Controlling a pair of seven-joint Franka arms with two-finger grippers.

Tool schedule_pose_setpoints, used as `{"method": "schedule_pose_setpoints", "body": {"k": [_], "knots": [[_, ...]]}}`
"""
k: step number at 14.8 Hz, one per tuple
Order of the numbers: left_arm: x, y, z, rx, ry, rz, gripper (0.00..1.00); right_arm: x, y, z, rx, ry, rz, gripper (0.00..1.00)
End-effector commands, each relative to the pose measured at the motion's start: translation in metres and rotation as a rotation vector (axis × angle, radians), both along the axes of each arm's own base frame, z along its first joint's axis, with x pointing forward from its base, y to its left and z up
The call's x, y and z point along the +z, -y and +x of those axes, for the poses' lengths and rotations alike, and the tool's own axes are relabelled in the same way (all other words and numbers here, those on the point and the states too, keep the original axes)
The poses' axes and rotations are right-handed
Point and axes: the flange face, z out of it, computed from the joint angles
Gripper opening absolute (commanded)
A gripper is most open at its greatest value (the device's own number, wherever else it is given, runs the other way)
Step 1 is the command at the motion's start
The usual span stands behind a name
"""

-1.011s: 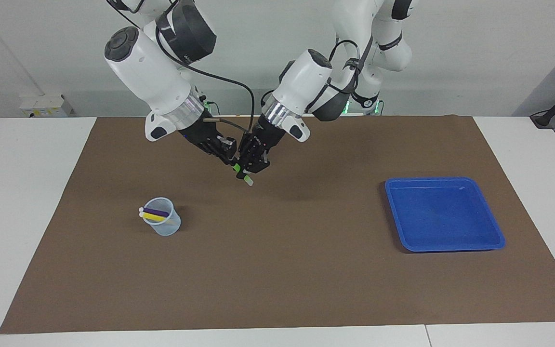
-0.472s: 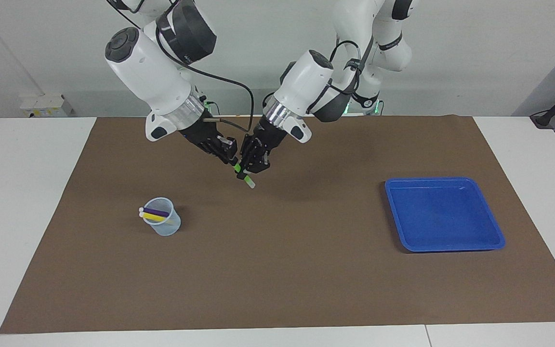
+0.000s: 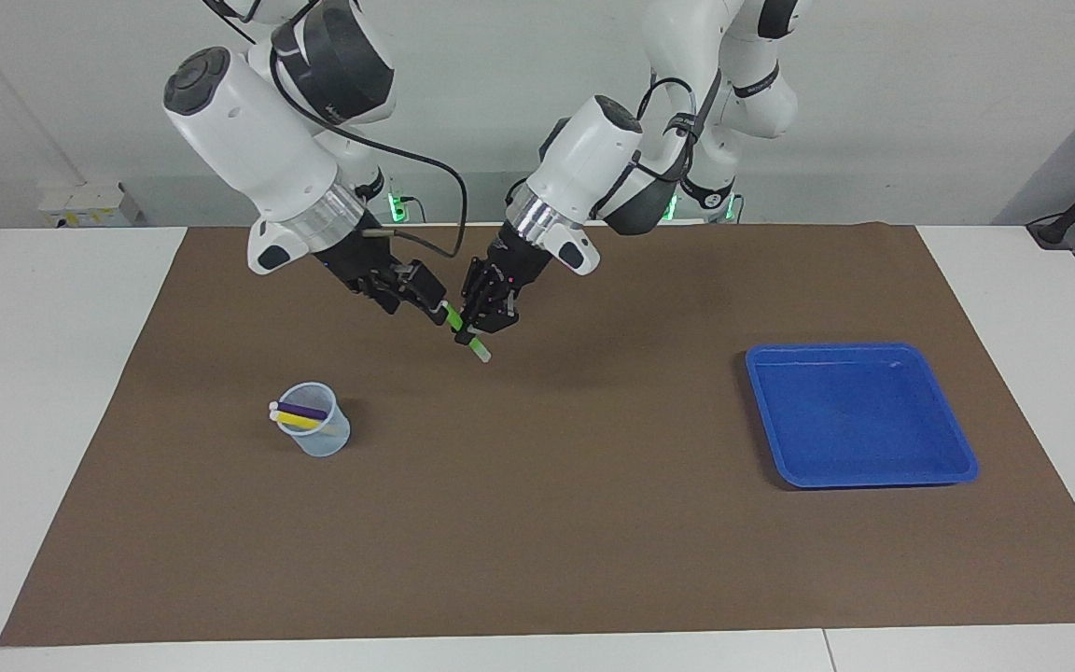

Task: Right arm passes pens to left for tray arrangement
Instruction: 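Carry the green pen to the tray while the right gripper withdraws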

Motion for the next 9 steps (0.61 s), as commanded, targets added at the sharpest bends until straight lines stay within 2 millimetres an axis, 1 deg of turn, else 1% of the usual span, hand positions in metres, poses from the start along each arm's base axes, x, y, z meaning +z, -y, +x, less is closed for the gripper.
{"method": "schedule_pose_setpoints", "body": {"k": [1, 3, 5, 6, 8, 9], "knots": [[-0.005, 0.0, -0.007, -0.102, 0.02, 0.077, 0.0, -0.001, 0.034, 0.001, 0.137, 0.042, -0.091, 1.0], [-0.01, -0.006, -0.007, -0.195, 0.018, 0.135, 0.0, -0.004, 0.067, 0.002, 0.24, 0.074, -0.143, 1.0], [-0.015, -0.017, -0.002, -0.261, 0.005, 0.185, 0.0, -0.012, 0.098, 0.004, 0.346, 0.094, -0.176, 1.0], [-0.014, -0.021, -0.002, -0.304, 0.023, 0.211, 0.0, -0.017, 0.112, 0.005, 0.382, 0.1, -0.195, 1.0], [-0.016, -0.038, 0.006, -0.415, 0.051, 0.305, 0.0, -0.026, 0.126, 0.005, 0.416, 0.098, -0.21, 1.0], [-0.02, -0.043, 0.005, -0.489, 0.054, 0.358, 0.0, -0.026, 0.13, 0.004, 0.445, 0.093, -0.229, 1.0]]}}
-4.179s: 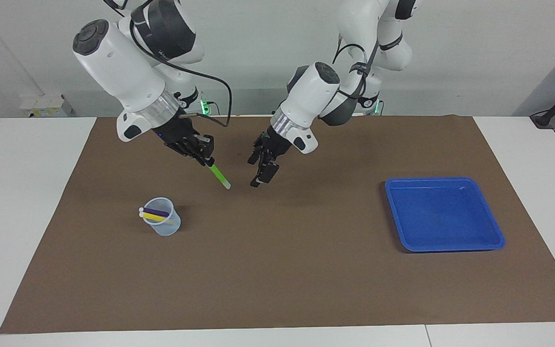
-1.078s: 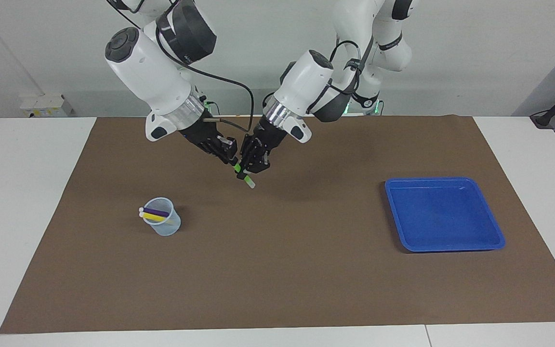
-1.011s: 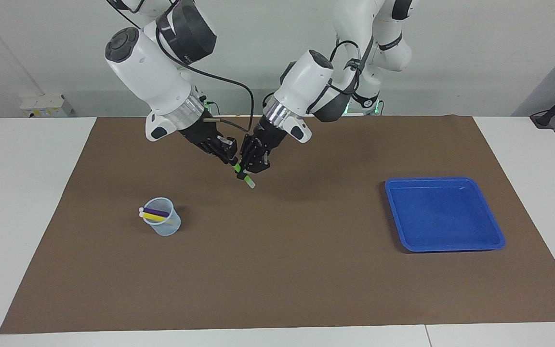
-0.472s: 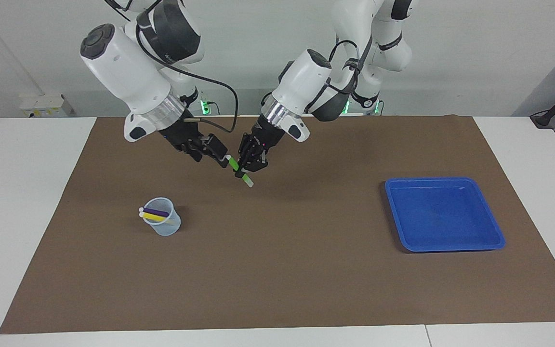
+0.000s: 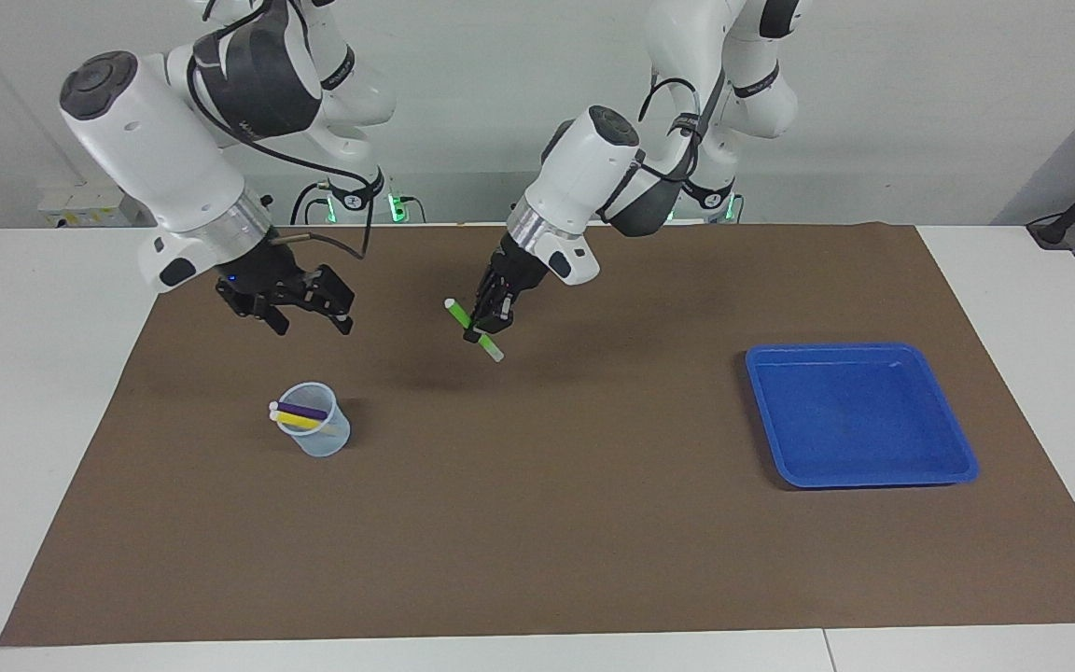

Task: Right arm passes pens to left for tray arrangement
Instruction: 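Carry the green pen to the tray while the right gripper withdraws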

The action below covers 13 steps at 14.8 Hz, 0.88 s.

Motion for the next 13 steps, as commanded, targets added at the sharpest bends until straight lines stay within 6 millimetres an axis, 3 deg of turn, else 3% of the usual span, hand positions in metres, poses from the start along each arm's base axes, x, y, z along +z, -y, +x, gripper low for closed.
{"method": "schedule_pose_setpoints", "body": {"k": [1, 4, 10, 13], "knots": [[0.007, -0.028, 0.001, -0.18, 0.023, 0.128, 0.0, -0.002, 0.007, -0.006, 0.076, -0.009, -0.067, 1.0], [0.001, -0.09, 0.028, -0.364, -0.001, 0.244, 0.0, 0.015, 0.015, -0.014, 0.093, -0.026, -0.157, 1.0], [0.019, -0.261, 0.071, -0.719, -0.004, 0.365, 0.0, 0.02, 0.017, -0.022, 0.118, -0.051, -0.221, 1.0], [0.021, -0.317, 0.083, -0.878, 0.033, 0.381, 0.0, 0.021, 0.015, -0.024, 0.114, -0.062, -0.218, 1.0]]}}
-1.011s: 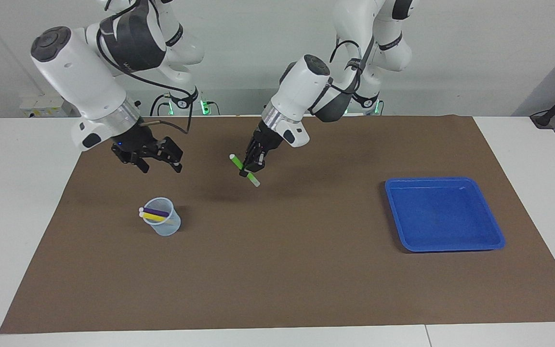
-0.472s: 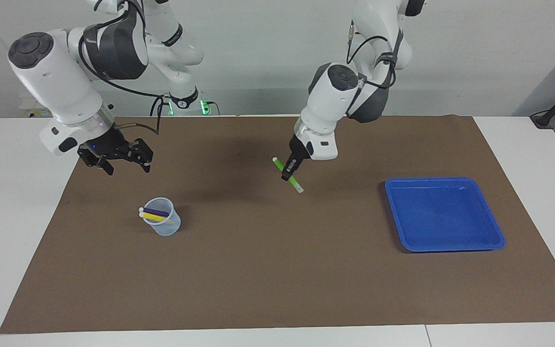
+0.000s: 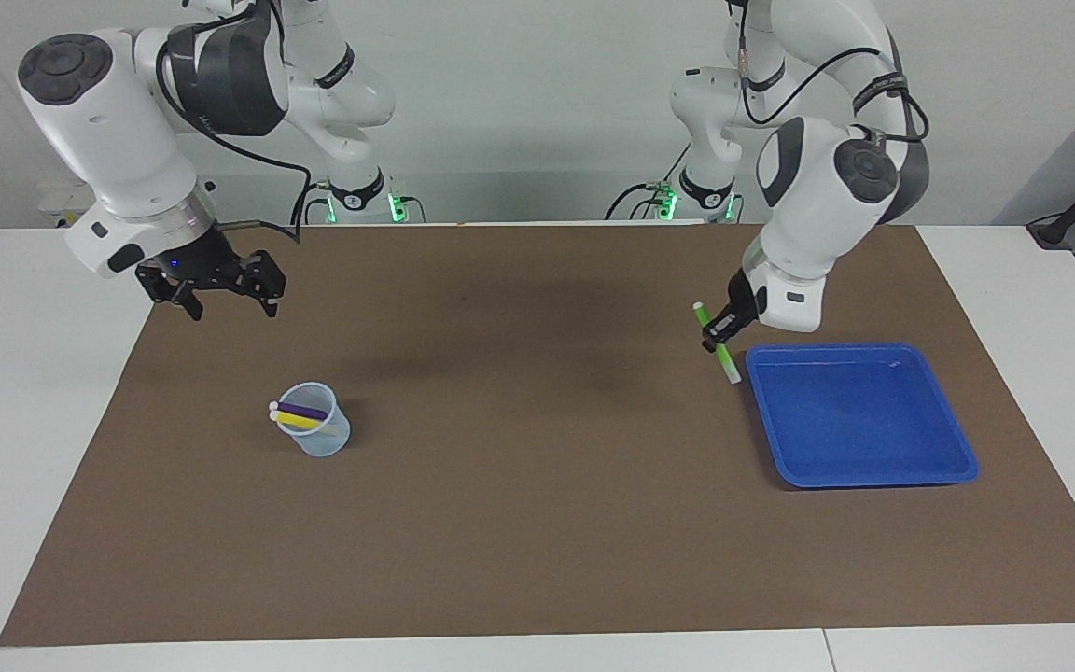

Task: Right arm passes pens to left for tray arrangement
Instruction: 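Lower the green pen into the blue tray and open the left gripper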

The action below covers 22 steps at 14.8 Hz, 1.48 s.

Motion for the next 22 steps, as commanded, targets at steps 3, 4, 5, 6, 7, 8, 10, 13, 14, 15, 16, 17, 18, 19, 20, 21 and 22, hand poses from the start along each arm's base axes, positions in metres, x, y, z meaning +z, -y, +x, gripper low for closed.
{"method": "schedule_pose_setpoints", "body": {"k": [3, 4, 5, 6, 7, 8, 10, 13, 14, 15, 16, 17, 18, 19, 20, 21, 22], "knots": [[0.004, -0.077, 0.01, -0.231, 0.03, 0.055, 0.0, 0.002, 0.002, -0.005, 0.015, -0.01, -0.011, 1.0], [0.004, -0.093, 0.013, -0.274, 0.051, 0.067, 0.0, 0.001, 0.003, -0.005, 0.011, -0.012, -0.008, 1.0], [0.003, -0.111, 0.016, -0.309, 0.066, 0.079, 0.0, 0.0, 0.003, -0.005, 0.011, -0.013, -0.009, 1.0], [0.003, -0.134, 0.019, -0.352, 0.081, 0.116, 0.0, 0.0, 0.002, -0.006, 0.011, -0.016, -0.008, 1.0], [0.001, -0.153, 0.02, -0.392, 0.086, 0.145, 0.0, 0.0, 0.001, -0.006, 0.011, -0.015, -0.008, 1.0], [-0.001, -0.171, 0.02, -0.414, 0.093, 0.148, 0.0, 0.0, 0.001, -0.006, 0.011, -0.015, -0.009, 1.0], [-0.015, -0.208, 0.021, -0.44, 0.127, 0.155, 0.0, 0.0, 0.0, -0.006, 0.014, -0.018, -0.008, 1.0], [-0.059, -0.247, 0.026, -0.5, 0.176, 0.173, 0.0, 0.001, 0.0, -0.007, 0.013, -0.015, -0.008, 1.0], [-0.07, -0.264, 0.029, -0.515, 0.177, 0.188, 0.0, 0.0, 0.002, -0.006, 0.011, -0.015, -0.008, 1.0], [-0.083, -0.272, 0.033, -0.537, 0.172, 0.201, 0.0, -0.001, 0.003, -0.007, 0.01, -0.018, -0.008, 1.0], [-0.098, -0.278, 0.037, -0.554, 0.177, 0.216, 0.0, 0.0, 0.006, -0.007, 0.005, -0.016, -0.008, 1.0], [-0.109, -0.287, 0.041, -0.547, 0.194, 0.225, 0.0, 0.0, 0.006, -0.007, 0.005, -0.018, -0.008, 1.0], [-0.123, -0.295, 0.045, -0.538, 0.212, 0.229, 0.0, -0.001, 0.005, -0.007, 0.005, -0.019, -0.008, 1.0], [-0.128, -0.297, 0.048, -0.533, 0.23, 0.234, 0.0, -0.001, 0.006, -0.007, 0.004, -0.019, -0.008, 1.0], [-0.128, -0.301, 0.05, -0.531, 0.237, 0.237, 0.0, -0.001, 0.005, -0.007, 0.004, -0.018, -0.008, 1.0], [-0.132, -0.306, 0.051, -0.528, 0.238, 0.235, 0.0, -0.001, 0.004, -0.007, 0.005, -0.016, -0.008, 1.0], [-0.136, -0.308, 0.052, -0.519, 0.246, 0.232, 0.0, -0.001, 0.004, -0.007, 0.005, -0.016, -0.008, 1.0]]}}
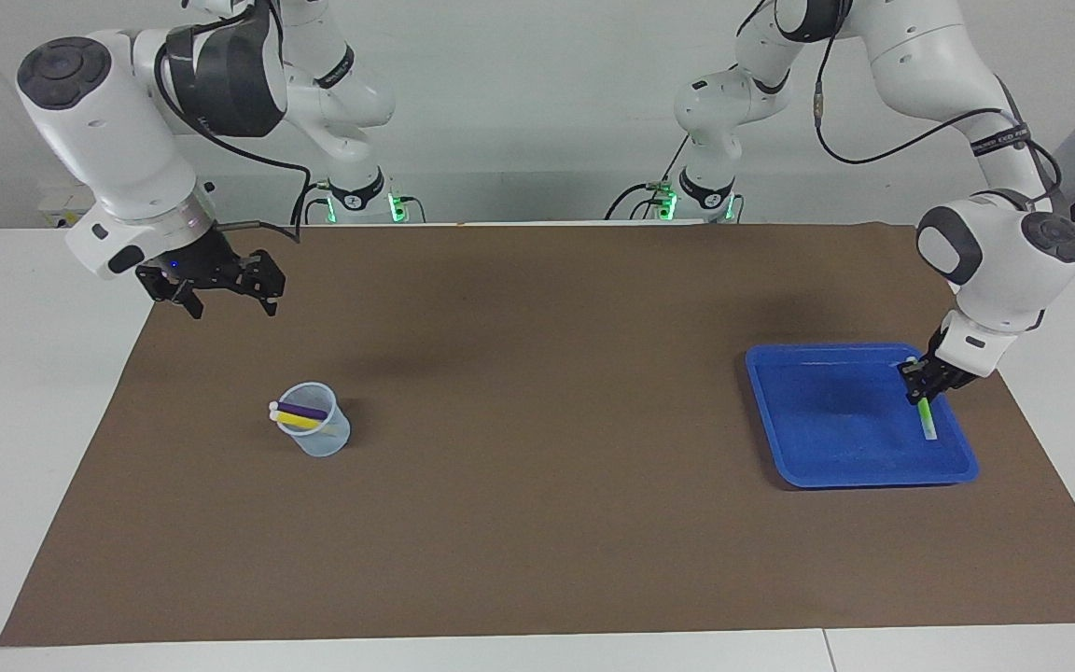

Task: Right arm passes pens to left for tray arrangement
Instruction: 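Lower the green pen into the blue tray and open the left gripper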

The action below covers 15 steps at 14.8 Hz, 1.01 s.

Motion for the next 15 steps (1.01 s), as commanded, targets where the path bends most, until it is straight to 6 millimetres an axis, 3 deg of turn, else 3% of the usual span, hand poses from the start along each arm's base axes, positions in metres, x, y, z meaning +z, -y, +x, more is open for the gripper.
{"method": "schedule_pose_setpoints", "body": {"k": [1, 3, 6, 7, 8, 12, 15], "knots": [[-0.007, -0.008, 0.004, -0.012, 0.027, 0.007, 0.0, 0.001, 0.001, -0.006, 0.01, -0.007, -0.008, 1.0], [-0.02, -0.012, 0.0, -0.006, 0.017, 0.002, 0.0, 0.001, -0.001, -0.006, 0.015, -0.009, -0.008, 1.0], [-0.022, -0.01, -0.001, -0.007, 0.009, -0.003, 0.0, 0.001, -0.004, -0.006, 0.02, -0.007, -0.008, 1.0], [-0.023, -0.008, 0.0, -0.01, 0.012, -0.003, 0.31, 0.001, -0.003, -0.006, 0.018, -0.007, -0.008, 1.0], [-0.022, -0.006, 0.001, -0.011, 0.014, -0.004, 0.41, 0.001, -0.004, -0.006, 0.019, -0.009, -0.008, 1.0], [-0.022, -0.01, -0.001, 0.008, 0.005, -0.021, 0.52, 0.002, -0.002, -0.006, 0.017, -0.006, -0.008, 1.0], [0.0, -0.002, 0.006, 0.007, -0.029, -0.03, 0.54, 0.002, -0.001, -0.006, 0.015, -0.006, -0.008, 1.0]]}}
